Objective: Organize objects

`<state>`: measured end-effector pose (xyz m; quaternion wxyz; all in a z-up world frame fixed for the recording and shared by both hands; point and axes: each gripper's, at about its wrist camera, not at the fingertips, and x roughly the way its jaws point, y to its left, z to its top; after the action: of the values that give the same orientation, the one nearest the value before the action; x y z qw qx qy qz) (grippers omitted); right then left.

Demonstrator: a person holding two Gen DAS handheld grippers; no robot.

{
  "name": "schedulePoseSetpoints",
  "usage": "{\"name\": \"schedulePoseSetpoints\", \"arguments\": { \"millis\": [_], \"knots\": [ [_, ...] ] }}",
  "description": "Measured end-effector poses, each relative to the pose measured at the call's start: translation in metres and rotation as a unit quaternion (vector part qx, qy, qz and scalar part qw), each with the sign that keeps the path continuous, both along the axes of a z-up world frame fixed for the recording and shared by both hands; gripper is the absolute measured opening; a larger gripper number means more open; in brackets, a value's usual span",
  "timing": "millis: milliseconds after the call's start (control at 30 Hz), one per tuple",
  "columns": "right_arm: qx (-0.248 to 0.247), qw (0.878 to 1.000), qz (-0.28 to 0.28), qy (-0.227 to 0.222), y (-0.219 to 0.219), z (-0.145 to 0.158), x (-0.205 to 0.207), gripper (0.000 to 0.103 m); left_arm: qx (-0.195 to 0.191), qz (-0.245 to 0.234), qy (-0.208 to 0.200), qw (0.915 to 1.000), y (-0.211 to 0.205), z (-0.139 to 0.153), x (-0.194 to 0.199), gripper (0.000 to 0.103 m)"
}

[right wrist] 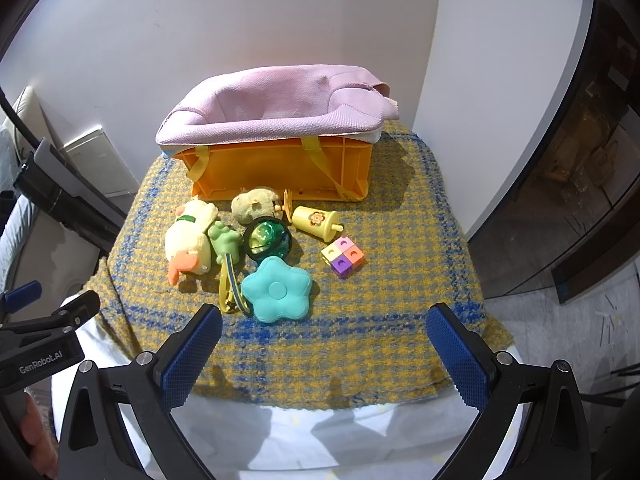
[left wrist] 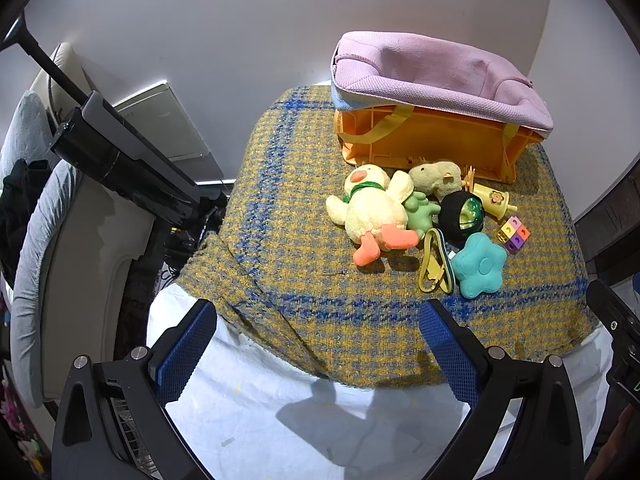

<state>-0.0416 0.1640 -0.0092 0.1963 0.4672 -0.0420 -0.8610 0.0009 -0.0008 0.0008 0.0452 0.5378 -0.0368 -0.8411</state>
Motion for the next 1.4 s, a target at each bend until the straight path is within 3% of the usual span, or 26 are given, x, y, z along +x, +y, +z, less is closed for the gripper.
{"name": "schedulePoseSetpoints", "arguments": {
  "millis": [1400],
  "knots": [
    [-0.003, 1.000, 0.000, -0.004, 0.0009, 0.0009, -0.0026, 0.102, -0.003, 0.041, -0.003, 0.9991, -0.0020, -0.0029, 0.0018, 0.103]
  ]
}}
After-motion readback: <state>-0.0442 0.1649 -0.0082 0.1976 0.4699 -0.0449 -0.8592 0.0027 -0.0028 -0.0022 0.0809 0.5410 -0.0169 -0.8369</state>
